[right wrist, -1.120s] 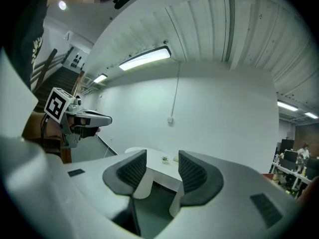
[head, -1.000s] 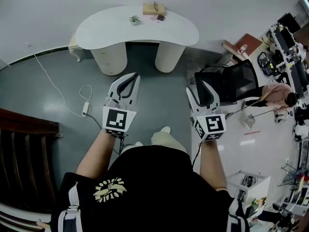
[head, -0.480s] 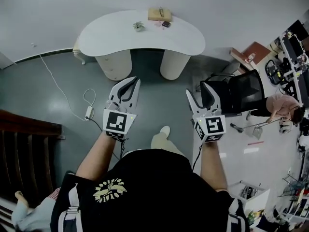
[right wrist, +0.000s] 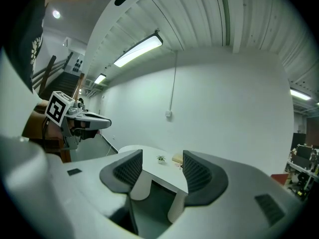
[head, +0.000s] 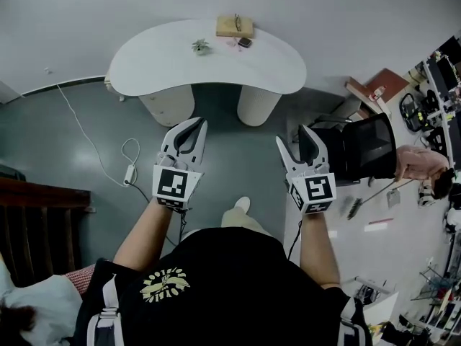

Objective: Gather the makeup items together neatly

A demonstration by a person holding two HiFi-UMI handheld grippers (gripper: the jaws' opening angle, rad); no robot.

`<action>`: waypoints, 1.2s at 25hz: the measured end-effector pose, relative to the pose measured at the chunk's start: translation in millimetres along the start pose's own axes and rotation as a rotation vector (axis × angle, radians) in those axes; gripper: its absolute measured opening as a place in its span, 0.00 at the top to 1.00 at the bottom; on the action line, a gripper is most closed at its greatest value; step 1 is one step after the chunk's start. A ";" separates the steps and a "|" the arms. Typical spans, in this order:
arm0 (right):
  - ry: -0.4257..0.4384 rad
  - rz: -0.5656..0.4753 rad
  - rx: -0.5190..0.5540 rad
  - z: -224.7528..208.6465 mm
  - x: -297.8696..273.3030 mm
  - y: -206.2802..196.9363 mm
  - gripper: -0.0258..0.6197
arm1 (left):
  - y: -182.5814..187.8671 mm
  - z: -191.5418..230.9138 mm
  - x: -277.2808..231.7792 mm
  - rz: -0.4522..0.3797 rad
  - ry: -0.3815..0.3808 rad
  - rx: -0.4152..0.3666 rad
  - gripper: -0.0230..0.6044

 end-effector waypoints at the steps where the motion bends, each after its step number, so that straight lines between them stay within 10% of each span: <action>1: 0.002 0.001 0.000 -5.8 -3.1 -0.6 0.58 | 0.6 -0.1 -6.1 -0.007 0.002 0.002 0.93; 30: 0.129 -0.044 -0.023 -123.0 -56.3 -18.2 0.58 | 0.7 -21.1 -116.0 0.076 0.124 -0.014 0.93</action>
Point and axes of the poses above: the fingertips, and each gripper's own axes: x backward along the fingers, z to its left, y out of its top, the point moved 2 cm from there along x, backward along the fingers, and after that the axes turned 5 degrees about -z, right-handed, at the moved point
